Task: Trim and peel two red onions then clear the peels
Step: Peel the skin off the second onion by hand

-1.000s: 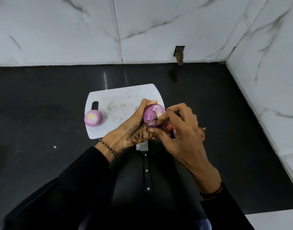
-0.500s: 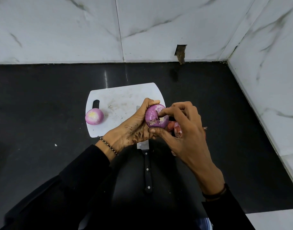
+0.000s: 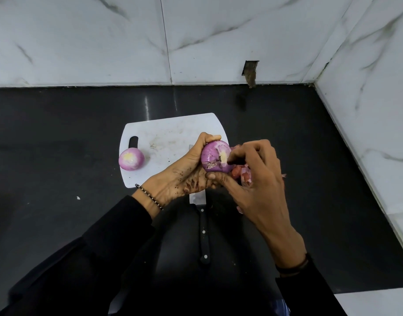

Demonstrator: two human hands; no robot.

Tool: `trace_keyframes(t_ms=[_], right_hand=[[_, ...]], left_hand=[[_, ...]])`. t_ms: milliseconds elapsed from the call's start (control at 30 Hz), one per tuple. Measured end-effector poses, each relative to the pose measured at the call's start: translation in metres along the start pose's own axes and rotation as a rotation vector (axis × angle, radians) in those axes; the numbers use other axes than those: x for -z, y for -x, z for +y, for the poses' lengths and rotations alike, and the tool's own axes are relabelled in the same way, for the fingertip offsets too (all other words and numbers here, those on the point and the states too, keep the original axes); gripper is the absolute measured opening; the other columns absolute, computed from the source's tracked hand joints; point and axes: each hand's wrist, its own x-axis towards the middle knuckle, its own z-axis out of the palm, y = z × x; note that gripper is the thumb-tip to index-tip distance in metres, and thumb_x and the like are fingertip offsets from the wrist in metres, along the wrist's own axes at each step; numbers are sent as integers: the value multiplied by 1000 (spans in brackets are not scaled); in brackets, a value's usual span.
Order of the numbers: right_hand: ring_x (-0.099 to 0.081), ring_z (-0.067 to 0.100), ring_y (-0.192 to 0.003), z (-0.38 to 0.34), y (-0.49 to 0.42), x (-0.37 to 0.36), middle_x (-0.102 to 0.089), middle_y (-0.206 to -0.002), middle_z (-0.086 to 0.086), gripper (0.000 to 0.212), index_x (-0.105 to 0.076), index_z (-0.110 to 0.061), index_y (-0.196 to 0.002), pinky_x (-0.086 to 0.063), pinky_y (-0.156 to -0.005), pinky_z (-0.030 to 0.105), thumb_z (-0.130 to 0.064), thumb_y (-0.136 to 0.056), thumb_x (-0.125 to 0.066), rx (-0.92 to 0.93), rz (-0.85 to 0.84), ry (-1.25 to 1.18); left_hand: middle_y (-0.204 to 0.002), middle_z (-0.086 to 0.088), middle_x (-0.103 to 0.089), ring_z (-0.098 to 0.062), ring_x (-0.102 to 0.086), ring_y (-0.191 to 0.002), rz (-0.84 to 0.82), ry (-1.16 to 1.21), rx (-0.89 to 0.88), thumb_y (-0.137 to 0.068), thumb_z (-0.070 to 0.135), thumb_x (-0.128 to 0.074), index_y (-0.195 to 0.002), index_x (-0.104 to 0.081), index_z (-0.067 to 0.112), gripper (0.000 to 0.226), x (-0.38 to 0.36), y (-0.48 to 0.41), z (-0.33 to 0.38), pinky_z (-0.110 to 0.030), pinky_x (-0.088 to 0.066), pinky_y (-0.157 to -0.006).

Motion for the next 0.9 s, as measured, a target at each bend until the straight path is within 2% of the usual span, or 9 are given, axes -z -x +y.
trace_keyframes(t_ms=[167, 300, 400, 467, 600, 733, 800, 900], right_hand=[[-52, 11, -99, 1, -2, 2, -44, -110, -13, 42, -60, -20, -106, -54, -77, 45, -52, -81, -69, -10, -11, -29], [-53, 13, -101, 0, -2, 3, -47, -111, -9, 42, -63, -18, -109, -54, -78, 45, -51, -82, -68, -19, -39, -45], [-53, 14, -102, -1, -3, 2, -48, -112, -7, 39, -64, -18, -109, -55, -78, 44, -47, -84, -67, -6, -53, -51], [-54, 14, -103, -2, -2, 2, -50, -112, -7, 35, -64, -18, -109, -55, -78, 44, -42, -84, -68, -4, -63, -59], [-56, 14, -102, -6, -2, 2, -51, -110, -8, 26, -65, -16, -106, -54, -80, 42, -28, -84, -74, -39, -73, -84], [-54, 11, -96, -9, 1, -5, -52, -104, -8, 18, -66, -13, -99, -51, -80, 38, -10, -85, -75, -17, -82, -85], [-55, 9, -94, -9, 2, -4, -50, -103, -8, 21, -62, -14, -98, -52, -79, 32, -11, -85, -77, -64, -47, -126], [-57, 9, -95, -9, 0, 2, -51, -104, -7, 36, -55, -23, -103, -52, -79, 26, -22, -81, -83, -143, -15, -144]], left_hand=[[-81, -8, -66, -12, -54, -50, -2, 19, 8, -96, 57, -49, -87, -66, 9, 52, -1, -5, -3, -21, -50, -53], [-79, -8, -66, -14, -57, -57, 14, 17, -8, -95, 57, -50, -80, -67, 11, 51, -1, -7, -3, -25, -52, -64], [-80, -10, -68, -18, -54, -72, 37, 27, -19, -95, 57, -50, -75, -72, 12, 54, -1, -8, -3, -30, -48, -76], [-79, -9, -68, -18, -55, -73, 32, 33, -32, -95, 55, -50, -69, -73, 13, 55, -3, -8, -4, -29, -49, -74], [-69, -7, -65, -14, -57, -56, 15, 14, -54, -97, 52, -45, -62, -70, 12, 59, -10, -6, -3, -26, -49, -62], [-56, -7, -62, -13, -58, -41, 18, 79, -70, -100, 45, -44, -54, -68, 8, 63, -13, -7, -4, -19, -48, -40], [-61, -7, -65, -14, -62, -47, 5, 75, -80, -99, 45, -44, -63, -68, 7, 58, -13, -6, -5, -21, -51, -44], [-78, -8, -70, -15, -66, -62, 41, 40, -98, -97, 51, -47, -86, -65, 8, 48, -8, -4, -6, -25, -55, -63]])
